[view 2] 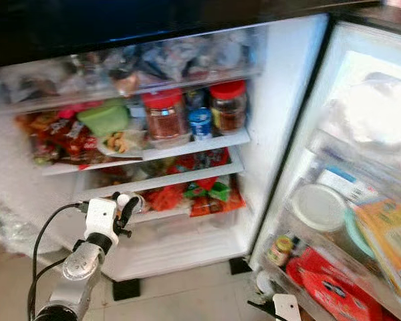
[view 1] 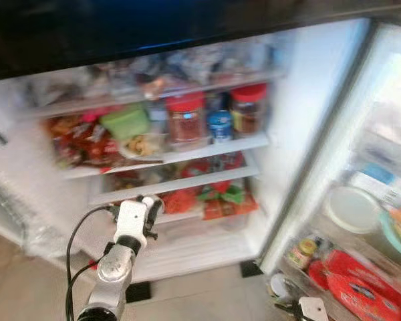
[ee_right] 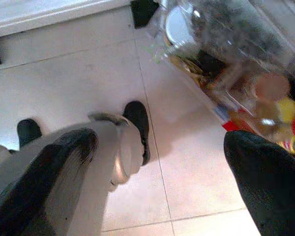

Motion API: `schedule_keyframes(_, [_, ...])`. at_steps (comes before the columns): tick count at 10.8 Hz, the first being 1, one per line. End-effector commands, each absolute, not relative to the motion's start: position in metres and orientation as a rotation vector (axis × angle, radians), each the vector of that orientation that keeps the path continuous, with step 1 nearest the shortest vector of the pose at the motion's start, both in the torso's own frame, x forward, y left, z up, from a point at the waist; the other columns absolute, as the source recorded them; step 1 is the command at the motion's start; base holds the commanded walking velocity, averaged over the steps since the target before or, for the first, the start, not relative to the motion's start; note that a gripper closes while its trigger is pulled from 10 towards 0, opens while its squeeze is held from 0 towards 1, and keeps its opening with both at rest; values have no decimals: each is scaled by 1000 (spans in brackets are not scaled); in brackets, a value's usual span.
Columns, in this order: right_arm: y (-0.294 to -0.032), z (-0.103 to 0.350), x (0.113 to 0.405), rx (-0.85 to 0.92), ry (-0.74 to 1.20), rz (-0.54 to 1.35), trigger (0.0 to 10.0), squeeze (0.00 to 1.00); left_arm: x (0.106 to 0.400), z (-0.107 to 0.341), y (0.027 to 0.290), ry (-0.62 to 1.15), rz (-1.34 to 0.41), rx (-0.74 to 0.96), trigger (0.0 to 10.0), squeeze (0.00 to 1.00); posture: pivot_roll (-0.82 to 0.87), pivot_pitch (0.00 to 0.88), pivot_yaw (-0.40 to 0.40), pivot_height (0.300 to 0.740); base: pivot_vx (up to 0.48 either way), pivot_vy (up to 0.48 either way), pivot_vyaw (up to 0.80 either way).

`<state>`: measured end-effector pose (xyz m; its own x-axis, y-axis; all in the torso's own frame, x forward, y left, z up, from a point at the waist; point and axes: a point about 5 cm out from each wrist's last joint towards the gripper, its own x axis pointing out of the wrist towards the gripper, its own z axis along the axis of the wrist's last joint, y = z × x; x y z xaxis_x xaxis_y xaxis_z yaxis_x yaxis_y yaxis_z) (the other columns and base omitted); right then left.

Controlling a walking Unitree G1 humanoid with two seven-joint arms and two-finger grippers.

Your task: Restocking fridge

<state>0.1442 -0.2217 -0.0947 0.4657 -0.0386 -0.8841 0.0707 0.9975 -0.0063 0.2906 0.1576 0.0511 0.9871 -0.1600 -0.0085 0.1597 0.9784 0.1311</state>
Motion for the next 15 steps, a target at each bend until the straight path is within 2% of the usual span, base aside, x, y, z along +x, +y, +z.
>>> schedule_keyframes(1, [-219,-96,143,49,1083,-67,10000,0,289,52,163,-4,-142,139,10000,0,-107,60,108,740,0,0,0])
schedule_keyframes(13, [-218,-96,143,62,1084,-58,10000,0,290,54,161,-14,-158,129,10000,0,-105,57,109,740,0,0,0])
schedule_keyframes(15, [-217,-96,144,64,1085,-53,10000,0,290,54,161,-16,-160,126,10000,0,-105,56,110,740,249,0,0])
